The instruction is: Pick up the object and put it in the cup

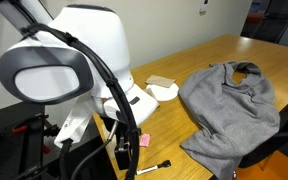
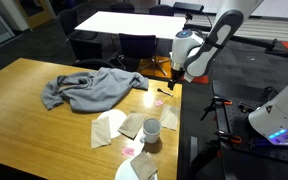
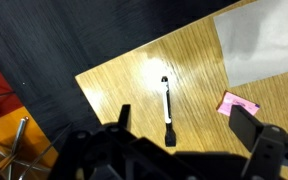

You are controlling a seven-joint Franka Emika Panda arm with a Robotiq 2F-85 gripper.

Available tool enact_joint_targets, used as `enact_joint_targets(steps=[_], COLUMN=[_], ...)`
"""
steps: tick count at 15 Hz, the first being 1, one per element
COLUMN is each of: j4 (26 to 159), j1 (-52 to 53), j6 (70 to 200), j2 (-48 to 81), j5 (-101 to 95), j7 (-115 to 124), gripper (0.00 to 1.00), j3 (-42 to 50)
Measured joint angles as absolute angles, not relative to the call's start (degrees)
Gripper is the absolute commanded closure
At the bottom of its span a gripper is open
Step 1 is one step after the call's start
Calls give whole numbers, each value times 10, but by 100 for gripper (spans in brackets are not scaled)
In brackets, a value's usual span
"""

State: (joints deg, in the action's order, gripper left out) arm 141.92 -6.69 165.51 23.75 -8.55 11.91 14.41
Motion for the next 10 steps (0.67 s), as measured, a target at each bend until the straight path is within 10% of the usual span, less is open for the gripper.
enact_joint_targets(steps=[10], j4=[1360], j1=[-126], j6=[1710], j2=[332], j5=[-39], j7=[32], gripper=[0], j3=[99])
